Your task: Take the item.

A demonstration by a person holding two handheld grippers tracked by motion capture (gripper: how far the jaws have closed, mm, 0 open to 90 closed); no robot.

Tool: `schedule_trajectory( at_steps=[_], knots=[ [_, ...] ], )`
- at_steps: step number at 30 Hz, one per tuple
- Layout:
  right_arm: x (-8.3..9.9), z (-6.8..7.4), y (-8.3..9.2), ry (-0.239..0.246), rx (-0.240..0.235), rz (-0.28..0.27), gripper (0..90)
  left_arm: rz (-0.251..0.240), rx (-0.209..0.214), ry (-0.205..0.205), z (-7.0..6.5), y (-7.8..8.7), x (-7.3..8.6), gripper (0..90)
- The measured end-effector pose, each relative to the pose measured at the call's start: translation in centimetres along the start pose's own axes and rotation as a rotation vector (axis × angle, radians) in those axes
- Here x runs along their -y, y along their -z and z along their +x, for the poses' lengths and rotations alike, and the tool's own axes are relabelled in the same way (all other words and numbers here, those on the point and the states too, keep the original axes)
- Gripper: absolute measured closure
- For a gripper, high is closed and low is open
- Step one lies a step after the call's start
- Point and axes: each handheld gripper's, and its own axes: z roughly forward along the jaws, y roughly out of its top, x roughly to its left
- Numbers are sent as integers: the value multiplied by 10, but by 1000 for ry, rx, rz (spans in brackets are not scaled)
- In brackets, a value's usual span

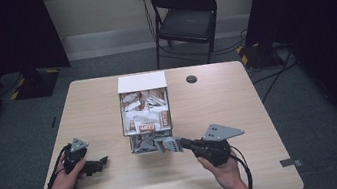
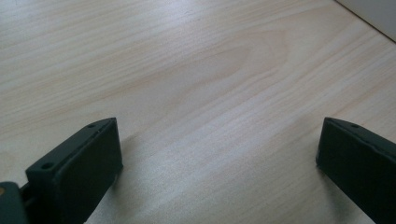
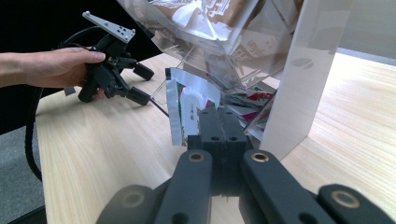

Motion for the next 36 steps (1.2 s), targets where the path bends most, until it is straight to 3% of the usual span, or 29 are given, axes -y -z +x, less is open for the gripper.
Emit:
schedule_trajectory(
  at_steps=[36],
  knots=[
    [-5, -25, 29, -59, 98, -61, 900, 0, 0, 1, 0, 0, 0, 0]
  ],
)
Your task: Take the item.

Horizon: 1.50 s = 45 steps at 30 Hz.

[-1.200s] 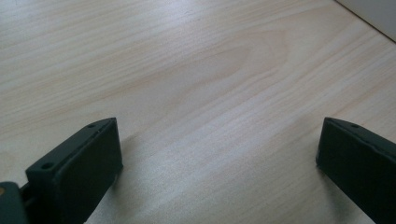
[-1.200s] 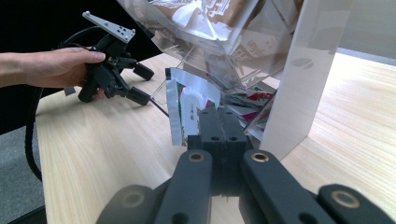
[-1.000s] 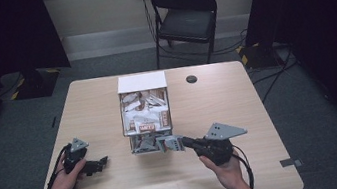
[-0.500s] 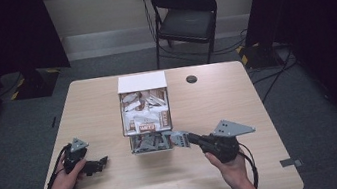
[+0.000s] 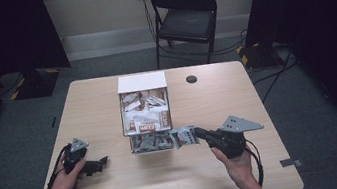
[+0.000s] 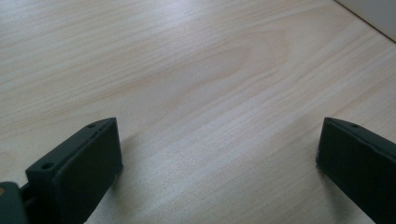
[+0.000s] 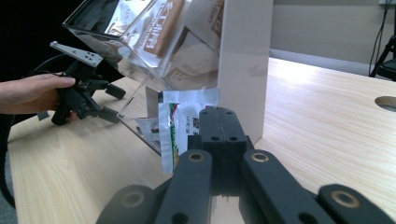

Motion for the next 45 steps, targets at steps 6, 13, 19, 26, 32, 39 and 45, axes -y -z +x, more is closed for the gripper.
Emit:
schedule_trajectory(
  at_steps=[6, 13, 19, 26, 32, 39, 45],
  knots=[
    [-1, -5, 1, -8, 19, -5, 900, 0, 0, 0, 0, 0, 0, 0],
    [-1, -13, -5, -12, 36, 10, 900, 0, 0, 0, 0, 0, 0, 0],
    [5, -35, -18, -25, 90, 65, 900, 0, 0, 0, 0, 0, 0, 0],
    [11, -53, -18, -53, 127, 86, 900, 0, 0, 0, 0, 0, 0, 0],
    [20, -64, -1, -84, 158, 106, 874, 0, 0, 0, 0, 0, 0, 0],
    [26, -73, 15, -102, 201, 129, 792, 0, 0, 0, 0, 0, 0, 0],
    [33, -81, 30, -129, 244, 136, 677, 0, 0, 0, 0, 0, 0, 0]
  ],
)
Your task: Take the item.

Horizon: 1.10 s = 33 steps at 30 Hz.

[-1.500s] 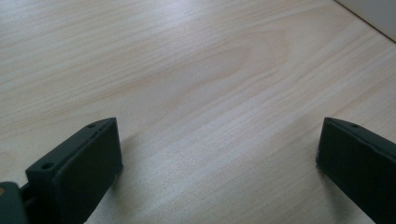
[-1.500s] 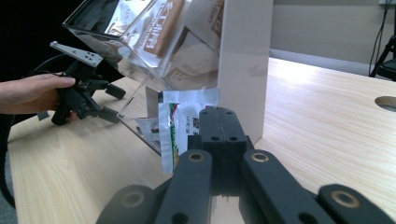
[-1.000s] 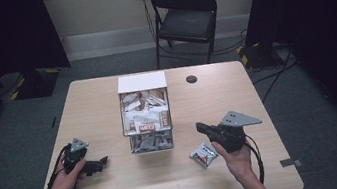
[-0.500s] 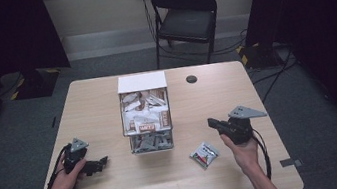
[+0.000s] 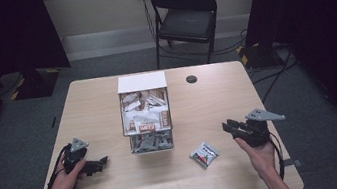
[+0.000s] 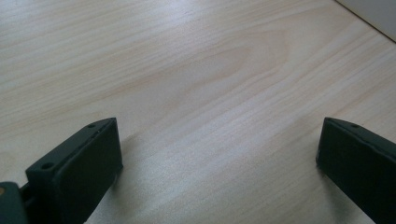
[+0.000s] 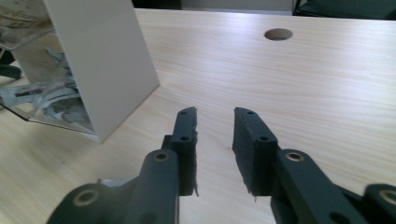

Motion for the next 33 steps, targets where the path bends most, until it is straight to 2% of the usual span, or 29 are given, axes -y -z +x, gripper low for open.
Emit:
schedule_trajectory(
  at_steps=[1, 3, 5, 8, 10, 11, 14, 17, 20, 21, 24, 25, 28, 29, 30, 31, 32, 33],
  knots=[
    [2, -3, 3, -11, 27, 9, 603, 0, 0, 0, 0, 0, 0, 0],
    [3, -6, 4, -13, 32, 16, 598, 0, 0, 0, 0, 0, 0, 0],
    [8, -12, 9, -26, 60, 23, 543, 0, 0, 0, 0, 0, 0, 0],
    [12, -17, 11, -32, 83, 30, 516, 0, 0, 0, 0, 0, 0, 0],
    [15, -21, 13, -40, 99, 45, 490, 0, 0, 0, 0, 0, 0, 0],
    [18, -25, 14, -49, 117, 62, 451, 0, 0, 0, 0, 0, 0, 0],
    [22, -28, 14, -60, 130, 78, 422, 0, 0, 0, 0, 0, 0, 0],
    [31, -33, 10, -67, 156, 145, 334, 0, 0, 0, 0, 0, 0, 0],
    [37, -36, 9, -68, 175, 167, 316, 0, 0, 0, 0, 0, 0, 0],
    [41, -38, 7, -54, 202, 198, 293, 0, 0, 0, 0, 0, 0, 0],
    [45, -39, 5, -60, 208, 214, 265, 0, 0, 0, 0, 0, 0, 0],
    [49, -39, 1, -48, 219, 246, 251, 0, 0, 0, 0, 0, 0, 0],
    [51, -39, -1, -44, 227, 269, 232, 0, 0, 0, 0, 0, 0, 0],
    [53, -38, -3, -42, 250, 285, 209, 0, 0, 0, 0, 0, 0, 0],
    [53, -38, -3, -42, 250, 285, 209, 0, 0, 0, 0, 0, 0, 0],
    [55, -38, -7, -39, 294, 330, 177, 0, 0, 0, 0, 0, 0, 0],
    [55, -38, -7, -39, 294, 330, 177, 0, 0, 0, 0, 0, 0, 0],
    [58, -38, -10, -37, 319, 326, 143, 0, 0, -1, 0, 0, 0, 0]
  ],
)
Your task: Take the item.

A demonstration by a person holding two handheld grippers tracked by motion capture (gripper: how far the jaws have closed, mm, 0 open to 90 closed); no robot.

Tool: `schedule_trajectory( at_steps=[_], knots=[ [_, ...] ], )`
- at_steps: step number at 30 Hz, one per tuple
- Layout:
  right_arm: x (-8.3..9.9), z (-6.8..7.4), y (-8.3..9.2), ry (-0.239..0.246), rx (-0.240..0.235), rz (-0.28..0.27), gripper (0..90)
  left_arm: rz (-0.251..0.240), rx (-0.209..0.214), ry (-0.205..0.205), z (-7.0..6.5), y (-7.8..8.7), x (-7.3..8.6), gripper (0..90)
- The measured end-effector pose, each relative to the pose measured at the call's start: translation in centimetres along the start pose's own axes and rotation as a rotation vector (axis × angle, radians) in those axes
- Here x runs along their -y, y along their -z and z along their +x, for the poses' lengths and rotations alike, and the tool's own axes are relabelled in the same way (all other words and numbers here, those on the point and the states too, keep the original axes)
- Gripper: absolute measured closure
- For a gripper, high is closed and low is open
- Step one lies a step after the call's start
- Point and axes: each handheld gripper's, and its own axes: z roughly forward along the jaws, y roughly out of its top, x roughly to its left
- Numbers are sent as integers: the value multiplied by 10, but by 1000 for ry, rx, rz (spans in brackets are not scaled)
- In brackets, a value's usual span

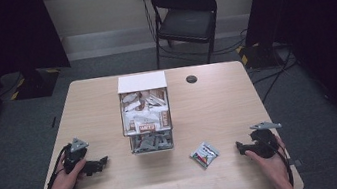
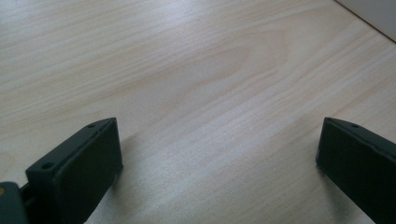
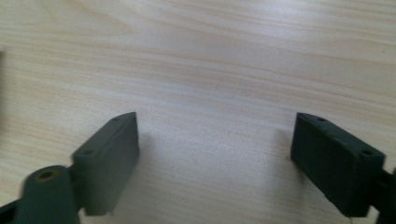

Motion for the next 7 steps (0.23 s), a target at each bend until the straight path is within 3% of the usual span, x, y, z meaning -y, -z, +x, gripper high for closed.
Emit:
schedule_trajectory(
  at_steps=[7],
  knots=[
    [8, -1, -2, 1, 0, -76, 123, 0, 0, 0, 0, 0, 0, 0]
  ],
)
